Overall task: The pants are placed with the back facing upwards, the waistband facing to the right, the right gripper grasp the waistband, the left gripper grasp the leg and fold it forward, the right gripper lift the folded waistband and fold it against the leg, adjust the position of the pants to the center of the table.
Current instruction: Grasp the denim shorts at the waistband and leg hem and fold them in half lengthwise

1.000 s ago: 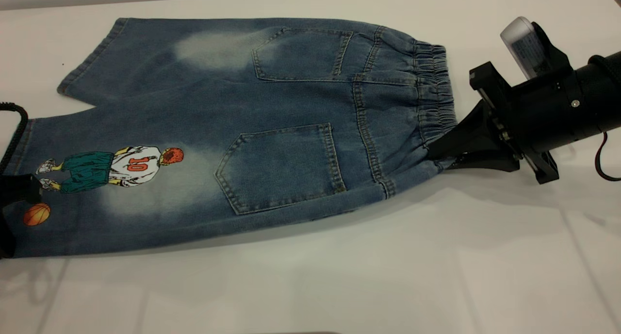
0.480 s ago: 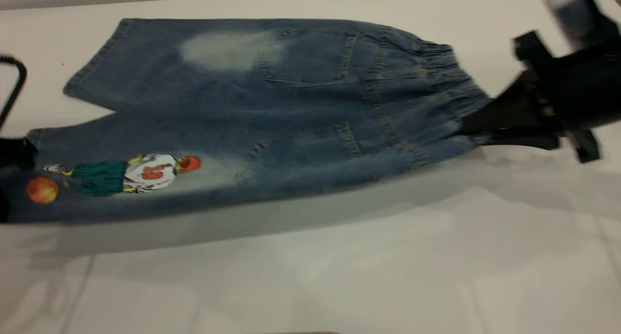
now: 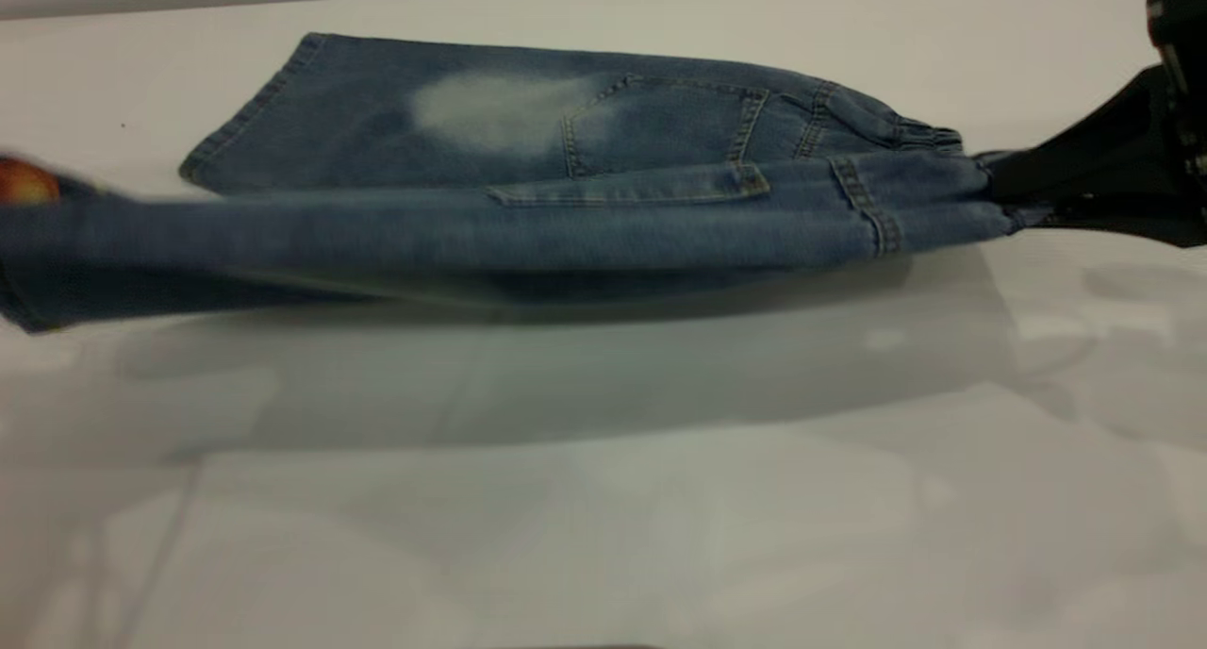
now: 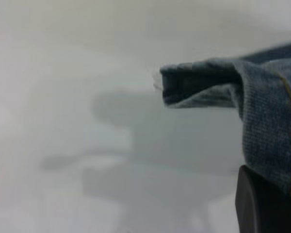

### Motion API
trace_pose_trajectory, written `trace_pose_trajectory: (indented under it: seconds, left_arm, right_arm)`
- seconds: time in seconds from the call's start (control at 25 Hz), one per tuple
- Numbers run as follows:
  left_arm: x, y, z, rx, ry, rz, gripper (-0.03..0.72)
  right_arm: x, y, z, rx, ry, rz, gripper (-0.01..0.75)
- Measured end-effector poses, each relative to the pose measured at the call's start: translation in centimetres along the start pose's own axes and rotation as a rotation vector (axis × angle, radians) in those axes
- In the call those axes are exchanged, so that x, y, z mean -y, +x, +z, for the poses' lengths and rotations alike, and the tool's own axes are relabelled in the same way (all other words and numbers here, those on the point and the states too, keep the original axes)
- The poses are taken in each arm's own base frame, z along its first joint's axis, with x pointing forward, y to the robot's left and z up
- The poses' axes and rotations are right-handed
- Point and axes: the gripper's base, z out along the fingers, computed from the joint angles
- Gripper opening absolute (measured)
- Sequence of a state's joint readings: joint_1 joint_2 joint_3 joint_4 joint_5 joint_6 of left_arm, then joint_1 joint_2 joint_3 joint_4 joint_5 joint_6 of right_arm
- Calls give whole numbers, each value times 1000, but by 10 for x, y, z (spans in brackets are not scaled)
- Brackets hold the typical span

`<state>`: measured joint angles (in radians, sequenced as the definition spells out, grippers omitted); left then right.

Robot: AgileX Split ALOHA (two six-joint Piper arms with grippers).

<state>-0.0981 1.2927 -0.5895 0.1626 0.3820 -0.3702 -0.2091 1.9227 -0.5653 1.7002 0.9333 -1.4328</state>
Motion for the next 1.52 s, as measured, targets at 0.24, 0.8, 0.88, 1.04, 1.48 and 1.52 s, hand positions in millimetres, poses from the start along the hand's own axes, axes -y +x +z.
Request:
trace_pose_trajectory:
  seconds: [0.24, 0.8, 0.88, 1.04, 1.48, 1.52]
  left_arm:
    - [8, -36, 11, 34, -6, 32, 27]
    - [32, -92, 95, 85, 35, 83, 27]
    - [38, -98, 107, 90, 44, 94, 27]
    - [51, -110, 130, 103, 60, 120, 27]
    - [75, -150, 164, 190, 89, 178, 27]
    - [76, -151, 167, 191, 90, 179, 27]
  right_arm:
    - [-5, -15, 0, 50, -18, -16, 45]
    - [15, -55, 23, 109, -18, -81, 45]
    - [17, -64, 27, 117, -16, -93, 45]
    - [17, -84, 32, 145, -20, -133, 45]
    - [12, -131, 40, 220, -39, -233, 45]
    - [13, -134, 41, 224, -40, -238, 45]
